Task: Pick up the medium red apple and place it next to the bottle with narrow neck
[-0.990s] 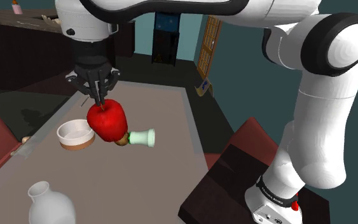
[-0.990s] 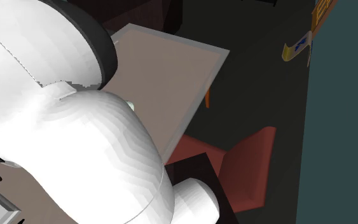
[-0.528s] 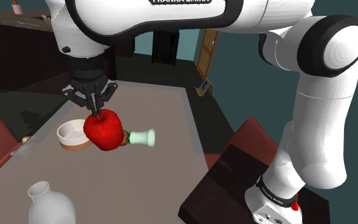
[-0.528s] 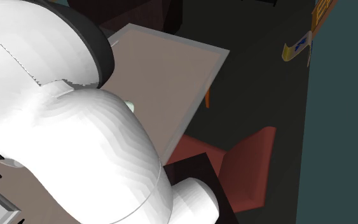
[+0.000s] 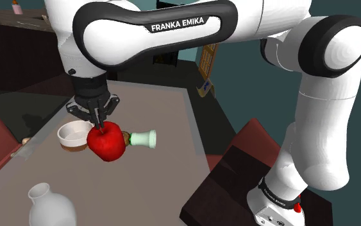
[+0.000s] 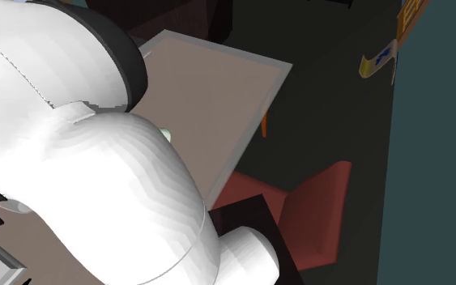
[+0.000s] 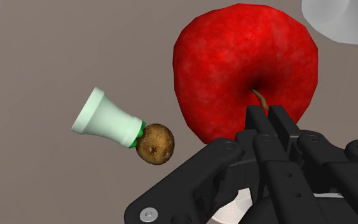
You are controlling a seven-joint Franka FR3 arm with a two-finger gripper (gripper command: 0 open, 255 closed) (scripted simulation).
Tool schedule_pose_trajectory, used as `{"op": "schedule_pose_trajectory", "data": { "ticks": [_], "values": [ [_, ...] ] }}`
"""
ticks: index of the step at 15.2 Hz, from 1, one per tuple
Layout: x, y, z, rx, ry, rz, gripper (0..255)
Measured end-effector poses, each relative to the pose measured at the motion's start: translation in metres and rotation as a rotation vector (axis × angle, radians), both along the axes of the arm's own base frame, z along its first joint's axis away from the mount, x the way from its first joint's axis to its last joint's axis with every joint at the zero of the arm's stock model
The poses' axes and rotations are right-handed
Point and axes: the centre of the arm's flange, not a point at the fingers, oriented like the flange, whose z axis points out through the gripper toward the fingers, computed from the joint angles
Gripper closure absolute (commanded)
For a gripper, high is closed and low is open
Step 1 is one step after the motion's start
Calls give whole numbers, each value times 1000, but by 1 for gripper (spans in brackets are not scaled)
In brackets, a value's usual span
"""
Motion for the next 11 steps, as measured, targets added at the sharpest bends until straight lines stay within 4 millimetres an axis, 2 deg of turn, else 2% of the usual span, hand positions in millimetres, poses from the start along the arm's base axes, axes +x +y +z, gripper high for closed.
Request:
{"op": "schedule_pose_trajectory", "data": {
  "ticks": [11],
  "values": [
    [0,2,-57,0,0,0,255]
  ]
}}
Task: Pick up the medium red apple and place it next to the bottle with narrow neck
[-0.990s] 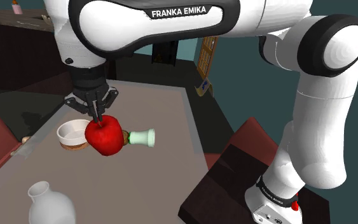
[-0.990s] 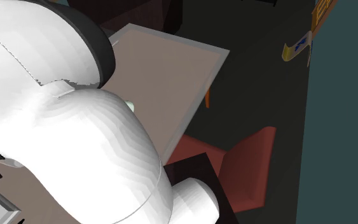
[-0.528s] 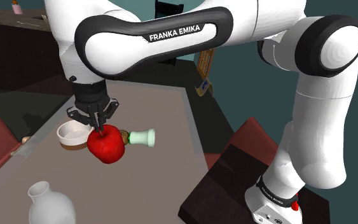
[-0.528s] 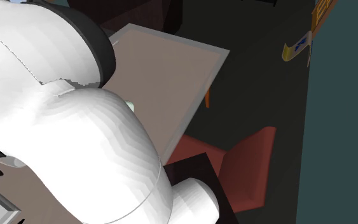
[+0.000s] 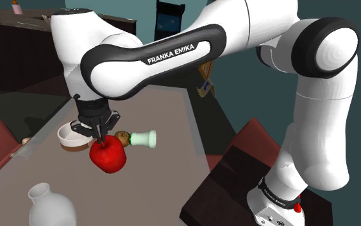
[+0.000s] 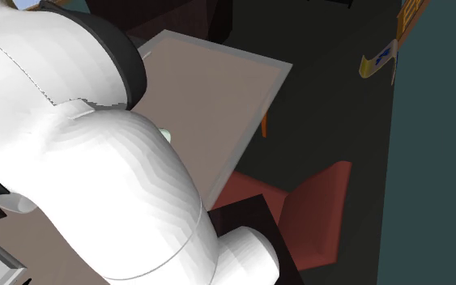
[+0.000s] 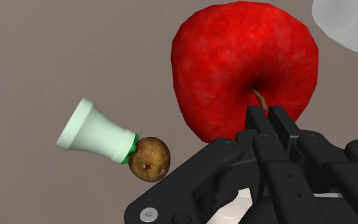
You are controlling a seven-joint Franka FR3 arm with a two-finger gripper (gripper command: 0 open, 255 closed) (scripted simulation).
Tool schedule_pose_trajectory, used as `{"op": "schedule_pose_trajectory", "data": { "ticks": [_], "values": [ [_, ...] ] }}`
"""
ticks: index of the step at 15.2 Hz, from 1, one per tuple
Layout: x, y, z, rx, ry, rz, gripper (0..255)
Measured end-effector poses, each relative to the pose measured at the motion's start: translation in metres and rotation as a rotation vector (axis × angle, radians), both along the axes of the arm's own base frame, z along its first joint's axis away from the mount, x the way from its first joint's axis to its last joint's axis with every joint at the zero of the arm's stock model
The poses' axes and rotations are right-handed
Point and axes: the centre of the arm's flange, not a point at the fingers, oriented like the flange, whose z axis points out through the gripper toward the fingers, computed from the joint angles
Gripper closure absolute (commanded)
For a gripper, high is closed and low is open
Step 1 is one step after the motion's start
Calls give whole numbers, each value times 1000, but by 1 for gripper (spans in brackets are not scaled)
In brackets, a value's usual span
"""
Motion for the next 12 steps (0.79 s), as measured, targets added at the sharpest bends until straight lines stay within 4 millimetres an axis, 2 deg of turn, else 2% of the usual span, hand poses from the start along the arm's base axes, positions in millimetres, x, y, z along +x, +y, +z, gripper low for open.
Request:
{"op": "schedule_pose_trajectory", "data": {
  "ticks": [12],
  "values": [
    [1,-1,-65,0,0,0,255]
  ]
}}
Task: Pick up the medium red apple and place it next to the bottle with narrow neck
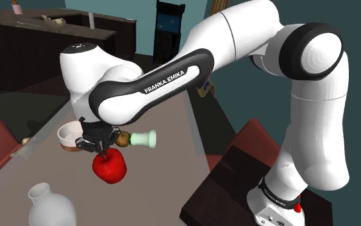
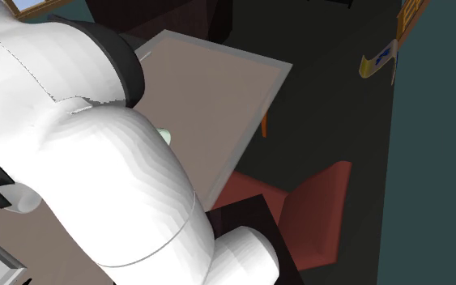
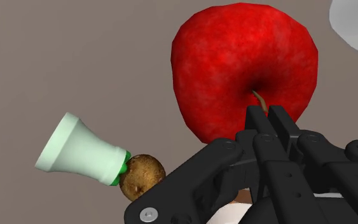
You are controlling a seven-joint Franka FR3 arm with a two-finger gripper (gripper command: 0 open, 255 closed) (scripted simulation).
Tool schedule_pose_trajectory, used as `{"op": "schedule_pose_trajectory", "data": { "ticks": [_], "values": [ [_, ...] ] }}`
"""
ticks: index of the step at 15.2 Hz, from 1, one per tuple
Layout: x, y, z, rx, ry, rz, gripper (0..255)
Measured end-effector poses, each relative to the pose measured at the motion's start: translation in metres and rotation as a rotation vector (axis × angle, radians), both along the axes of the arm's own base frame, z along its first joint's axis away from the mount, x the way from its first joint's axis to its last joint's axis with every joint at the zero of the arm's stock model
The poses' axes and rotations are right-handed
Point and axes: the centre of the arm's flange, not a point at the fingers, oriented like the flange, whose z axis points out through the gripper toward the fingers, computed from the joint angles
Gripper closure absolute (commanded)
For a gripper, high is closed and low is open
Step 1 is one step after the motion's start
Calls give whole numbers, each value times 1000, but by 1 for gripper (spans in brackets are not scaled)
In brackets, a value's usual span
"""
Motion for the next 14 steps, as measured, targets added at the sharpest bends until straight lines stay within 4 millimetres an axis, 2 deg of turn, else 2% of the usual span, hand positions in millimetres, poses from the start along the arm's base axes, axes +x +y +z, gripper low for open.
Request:
{"op": "schedule_pose_trajectory", "data": {
  "ticks": [14],
  "values": [
    [-2,-1,-74,0,0,0,255]
  ]
}}
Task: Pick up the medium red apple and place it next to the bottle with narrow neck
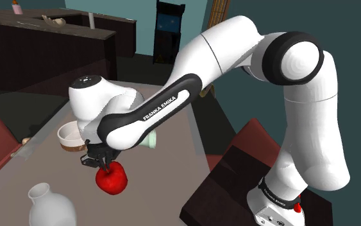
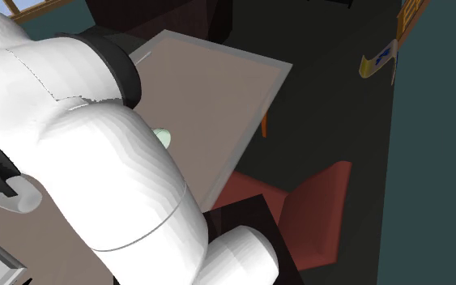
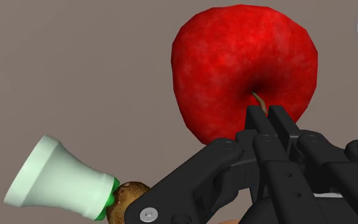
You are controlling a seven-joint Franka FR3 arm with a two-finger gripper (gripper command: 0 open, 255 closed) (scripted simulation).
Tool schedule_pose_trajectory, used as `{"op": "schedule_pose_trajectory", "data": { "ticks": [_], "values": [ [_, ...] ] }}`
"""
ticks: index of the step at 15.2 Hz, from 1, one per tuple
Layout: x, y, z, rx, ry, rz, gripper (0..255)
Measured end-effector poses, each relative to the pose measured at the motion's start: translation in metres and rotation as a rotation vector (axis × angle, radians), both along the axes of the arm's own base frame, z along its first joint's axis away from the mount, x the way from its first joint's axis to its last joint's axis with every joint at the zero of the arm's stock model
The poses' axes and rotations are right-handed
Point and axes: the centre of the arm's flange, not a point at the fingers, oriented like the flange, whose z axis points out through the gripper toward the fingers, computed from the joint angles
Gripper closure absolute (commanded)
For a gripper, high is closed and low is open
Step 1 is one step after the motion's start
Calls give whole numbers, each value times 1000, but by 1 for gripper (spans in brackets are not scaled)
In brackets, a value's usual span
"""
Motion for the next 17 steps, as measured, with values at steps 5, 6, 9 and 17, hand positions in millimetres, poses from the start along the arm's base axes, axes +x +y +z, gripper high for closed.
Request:
{"op": "schedule_pose_trajectory", "data": {
  "ticks": [5,6,9,17],
  "values": [
    [0,0,-26,0,0,0,255],
    [1,0,-33,0,0,0,255],
    [0,1,-42,0,0,0,255],
    [1,0,-44,1,-1,0,0]
  ]
}}
